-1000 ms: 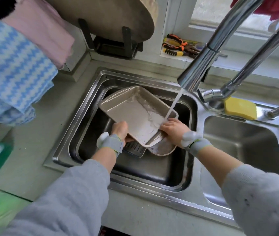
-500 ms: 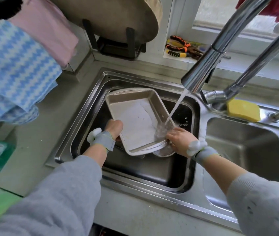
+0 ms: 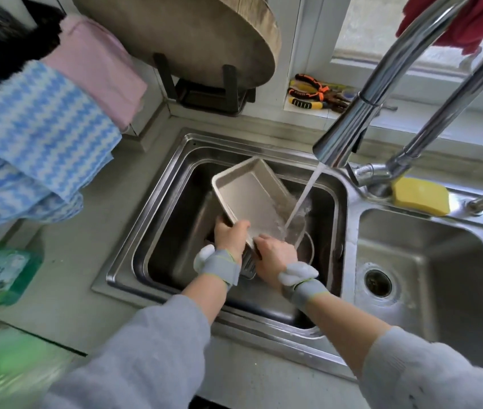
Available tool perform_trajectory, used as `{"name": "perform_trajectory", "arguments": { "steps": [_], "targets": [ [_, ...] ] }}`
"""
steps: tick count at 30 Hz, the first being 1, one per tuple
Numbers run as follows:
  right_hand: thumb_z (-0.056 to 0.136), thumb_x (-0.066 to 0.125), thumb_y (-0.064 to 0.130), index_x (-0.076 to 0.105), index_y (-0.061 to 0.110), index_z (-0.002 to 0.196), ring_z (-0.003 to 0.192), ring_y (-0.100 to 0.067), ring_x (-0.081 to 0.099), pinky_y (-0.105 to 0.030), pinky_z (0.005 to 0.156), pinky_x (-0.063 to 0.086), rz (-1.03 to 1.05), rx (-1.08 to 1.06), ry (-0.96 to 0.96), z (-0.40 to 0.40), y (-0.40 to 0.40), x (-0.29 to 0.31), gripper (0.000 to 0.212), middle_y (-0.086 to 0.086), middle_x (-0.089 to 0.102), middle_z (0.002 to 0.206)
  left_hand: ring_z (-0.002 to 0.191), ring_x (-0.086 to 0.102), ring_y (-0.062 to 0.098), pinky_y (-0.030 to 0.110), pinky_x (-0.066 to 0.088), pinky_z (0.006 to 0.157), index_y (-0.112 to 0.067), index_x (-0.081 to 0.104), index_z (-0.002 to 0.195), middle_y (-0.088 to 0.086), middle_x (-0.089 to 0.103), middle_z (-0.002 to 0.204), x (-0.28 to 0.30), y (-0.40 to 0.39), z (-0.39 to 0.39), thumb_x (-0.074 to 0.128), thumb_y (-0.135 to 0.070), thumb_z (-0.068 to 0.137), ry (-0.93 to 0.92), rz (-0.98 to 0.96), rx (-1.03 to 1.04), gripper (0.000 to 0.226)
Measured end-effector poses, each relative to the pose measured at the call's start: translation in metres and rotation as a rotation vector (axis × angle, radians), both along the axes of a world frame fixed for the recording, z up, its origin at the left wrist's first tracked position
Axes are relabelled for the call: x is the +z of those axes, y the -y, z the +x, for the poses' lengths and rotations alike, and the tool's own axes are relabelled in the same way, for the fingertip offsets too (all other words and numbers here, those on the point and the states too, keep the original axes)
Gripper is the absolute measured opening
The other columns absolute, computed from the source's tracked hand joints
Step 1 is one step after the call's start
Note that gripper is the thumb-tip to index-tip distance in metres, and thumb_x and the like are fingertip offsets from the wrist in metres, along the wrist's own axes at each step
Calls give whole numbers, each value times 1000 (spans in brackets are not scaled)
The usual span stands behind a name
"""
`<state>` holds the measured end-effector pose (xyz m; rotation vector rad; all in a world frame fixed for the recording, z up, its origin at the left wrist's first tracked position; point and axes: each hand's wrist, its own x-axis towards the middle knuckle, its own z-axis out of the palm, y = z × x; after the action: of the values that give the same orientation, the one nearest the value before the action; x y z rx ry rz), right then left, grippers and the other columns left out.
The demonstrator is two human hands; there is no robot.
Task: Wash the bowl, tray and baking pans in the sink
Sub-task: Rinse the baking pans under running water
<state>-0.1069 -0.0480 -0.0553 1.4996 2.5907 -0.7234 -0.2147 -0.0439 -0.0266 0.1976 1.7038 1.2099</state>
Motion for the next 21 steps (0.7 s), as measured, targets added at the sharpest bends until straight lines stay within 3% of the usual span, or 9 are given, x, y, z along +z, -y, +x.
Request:
{"name": "perform_trajectory", "arguments": {
  "steps": [4, 8, 11, 14, 18, 19, 21],
  "targets": [
    [90, 52, 28, 52, 13, 109, 95, -33, 59, -35, 69, 41, 54, 36, -99, -10, 5, 17, 24, -5, 60, 109, 111, 58, 34, 39, 47, 97, 2, 51, 121, 19, 61, 119, -3, 0, 6, 47, -4, 83, -201, -147, -8, 39],
    [98, 36, 42, 52, 16, 84, 78, -28, 57, -36, 67, 43, -50, 168, -295, 13, 11, 17, 33, -4, 59, 87, 116, 54, 37, 39, 44, 101, 5, 47, 124, 20, 55, 128, 2, -10, -20, 48, -12, 85, -280, -239, -66, 43],
    [102, 31, 36, 51, 18, 74, 85, -28, 58, -35, 76, 40, -90, -50, -194, 36, -18, 4, 39, -7, 61, 88, 114, 56, 37, 44, 47, 100, 3, 49, 126, 18, 57, 128, -3, -13, -37, 49, -15, 72, -232, -237, -43, 57],
    [101, 31, 38, 46, 16, 64, 81, -29, 57, -34, 70, 38, 28, -53, -133, 42, -33, -3, 46, -7, 56, 79, 110, 59, 36, 41, 48, 95, 5, 55, 121, 17, 62, 120, 0, -15, -42, 47, -5, 79, -211, -214, -16, 44],
    [96, 28, 46, 68, 11, 81, 72, -21, 58, -32, 65, 41, -7, 106, -343, 24, -4, -6, 56, -2, 63, 79, 107, 59, 36, 38, 48, 93, 6, 55, 118, 18, 62, 118, 2, -14, -45, 45, -2, 80, -215, -208, -28, 40],
    [98, 29, 45, 70, 12, 85, 73, -22, 61, -32, 66, 43, -22, 73, -328, 28, -6, -8, 55, -3, 66, 80, 106, 60, 36, 38, 48, 93, 6, 55, 117, 19, 62, 118, 1, -12, -47, 45, -1, 80, -224, -219, -52, 39],
    [100, 31, 46, 70, 15, 84, 77, -27, 63, -32, 67, 43, -10, -19, -111, 46, -24, -14, 52, -7, 68, 82, 101, 58, 33, 32, 46, 85, 6, 54, 116, 16, 60, 113, 1, -4, -49, 45, 1, 82, -230, -241, -101, 35]
  ]
}}
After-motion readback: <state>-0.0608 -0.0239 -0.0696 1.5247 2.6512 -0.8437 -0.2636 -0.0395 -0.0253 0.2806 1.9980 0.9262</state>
